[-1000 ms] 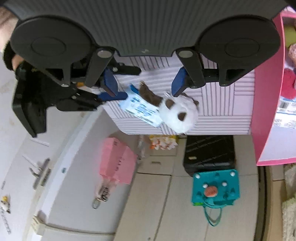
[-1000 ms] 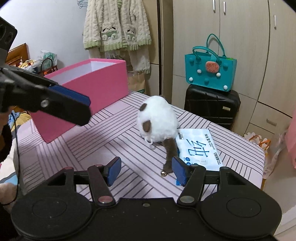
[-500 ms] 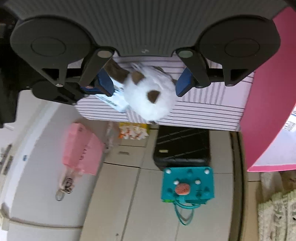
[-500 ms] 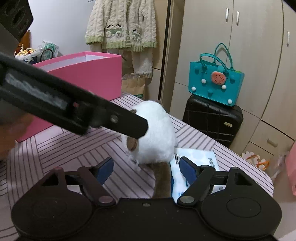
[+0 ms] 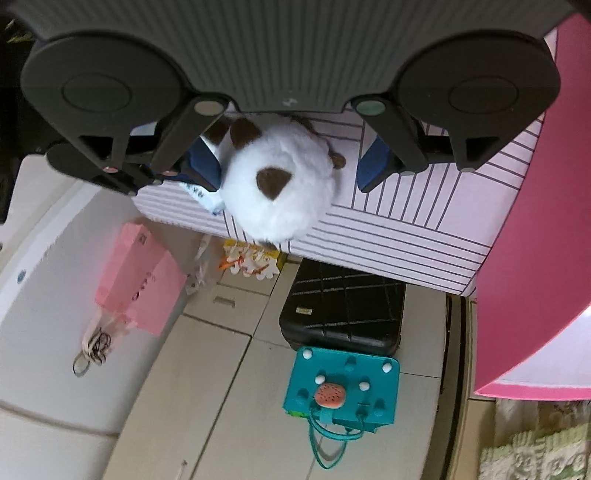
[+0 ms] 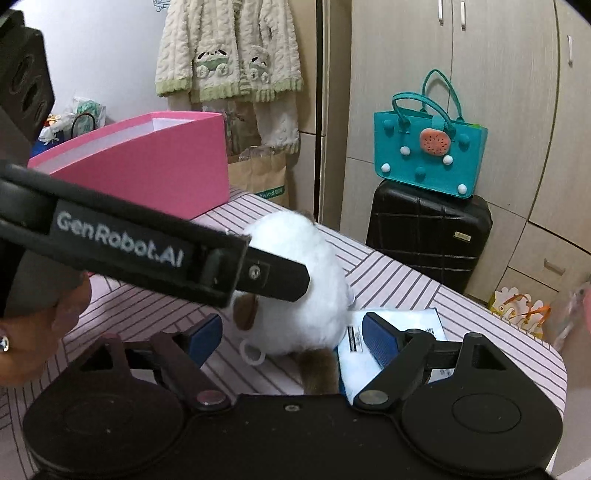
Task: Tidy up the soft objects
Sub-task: 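Reach both grippers down around the white panda plush and close on it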
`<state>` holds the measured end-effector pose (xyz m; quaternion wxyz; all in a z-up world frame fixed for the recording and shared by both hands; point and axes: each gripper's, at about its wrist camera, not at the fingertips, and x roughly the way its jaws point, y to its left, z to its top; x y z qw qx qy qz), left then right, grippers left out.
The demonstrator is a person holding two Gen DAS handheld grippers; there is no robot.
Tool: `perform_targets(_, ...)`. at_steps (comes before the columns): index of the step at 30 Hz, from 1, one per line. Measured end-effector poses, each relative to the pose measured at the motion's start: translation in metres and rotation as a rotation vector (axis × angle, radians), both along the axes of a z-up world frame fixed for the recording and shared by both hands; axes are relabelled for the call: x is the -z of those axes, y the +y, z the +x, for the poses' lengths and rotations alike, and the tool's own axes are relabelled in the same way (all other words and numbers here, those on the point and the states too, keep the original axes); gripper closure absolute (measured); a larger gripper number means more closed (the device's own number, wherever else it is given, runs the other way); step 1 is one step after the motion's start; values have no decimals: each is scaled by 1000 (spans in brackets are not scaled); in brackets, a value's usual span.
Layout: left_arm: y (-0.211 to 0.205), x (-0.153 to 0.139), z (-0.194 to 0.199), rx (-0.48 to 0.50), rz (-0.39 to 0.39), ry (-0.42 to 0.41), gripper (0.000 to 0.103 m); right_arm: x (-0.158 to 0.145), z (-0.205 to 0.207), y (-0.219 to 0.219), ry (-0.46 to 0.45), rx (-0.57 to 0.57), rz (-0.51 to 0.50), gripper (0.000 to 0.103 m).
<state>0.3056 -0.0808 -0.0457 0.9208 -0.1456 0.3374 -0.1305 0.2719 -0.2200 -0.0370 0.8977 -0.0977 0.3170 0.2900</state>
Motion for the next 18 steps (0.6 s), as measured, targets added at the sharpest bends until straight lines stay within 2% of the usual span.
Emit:
perform_targets(2,4,0,2,-14,-32,-2,23,2,1,2,-9,-2,-8,18)
perform_targets(4,8,3,7,-11,-88,26,26,4,1,4,-14,-11,-15,25)
perform_targets(8,12,15,13,14,-165,95,36,5,-2,7,-32,-6,-13,35)
perform_targets(13,8,13,4,32,-132,59,43,1,-7,9,-38,7,-27,37)
perform_targets(18,6,11,-7,64,-131,55,44,-3,-18,5,-11,20,-5,37)
